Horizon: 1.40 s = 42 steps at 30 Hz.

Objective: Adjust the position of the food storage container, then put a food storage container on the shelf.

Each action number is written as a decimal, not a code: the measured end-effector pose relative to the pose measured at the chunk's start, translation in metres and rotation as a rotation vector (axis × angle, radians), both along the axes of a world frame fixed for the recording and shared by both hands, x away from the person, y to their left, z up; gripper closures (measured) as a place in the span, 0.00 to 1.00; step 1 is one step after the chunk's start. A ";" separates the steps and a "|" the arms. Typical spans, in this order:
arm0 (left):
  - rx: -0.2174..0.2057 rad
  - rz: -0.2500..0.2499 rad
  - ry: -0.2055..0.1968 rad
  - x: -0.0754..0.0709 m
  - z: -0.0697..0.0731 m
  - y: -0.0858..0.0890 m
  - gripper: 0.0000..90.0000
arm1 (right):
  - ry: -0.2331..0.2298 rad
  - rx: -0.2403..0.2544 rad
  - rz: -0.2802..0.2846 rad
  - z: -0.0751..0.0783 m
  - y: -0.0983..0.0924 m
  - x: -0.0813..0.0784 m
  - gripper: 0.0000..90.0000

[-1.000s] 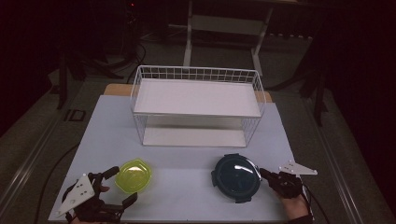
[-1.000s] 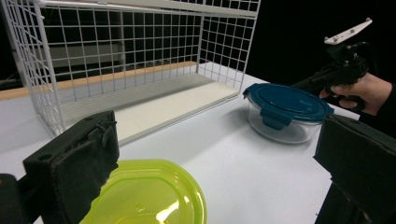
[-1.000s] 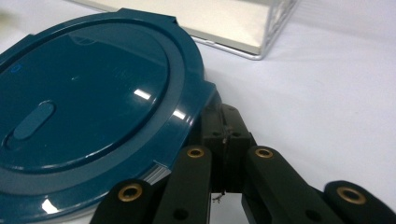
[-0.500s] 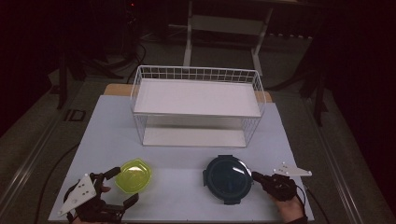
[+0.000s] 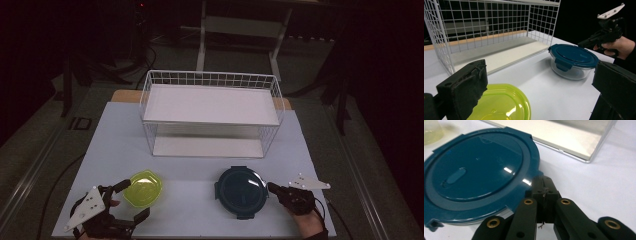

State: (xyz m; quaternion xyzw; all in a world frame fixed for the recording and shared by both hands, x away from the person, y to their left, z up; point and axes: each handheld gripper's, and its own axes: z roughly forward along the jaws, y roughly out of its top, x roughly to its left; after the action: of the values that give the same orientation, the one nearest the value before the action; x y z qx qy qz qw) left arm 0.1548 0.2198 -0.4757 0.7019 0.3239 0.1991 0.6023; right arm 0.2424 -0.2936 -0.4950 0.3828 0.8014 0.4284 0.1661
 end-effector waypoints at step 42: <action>-0.019 -0.262 0.168 0.058 0.050 -0.116 0.00 | -0.120 0.134 0.062 0.062 -0.004 -0.012 0.23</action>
State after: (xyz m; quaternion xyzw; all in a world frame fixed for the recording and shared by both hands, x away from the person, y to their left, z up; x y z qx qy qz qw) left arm 0.2130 0.1043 -0.4253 0.7466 0.2807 0.0563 0.6005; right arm 0.2303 -0.2974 -0.4332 0.3418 0.7710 0.5081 0.1746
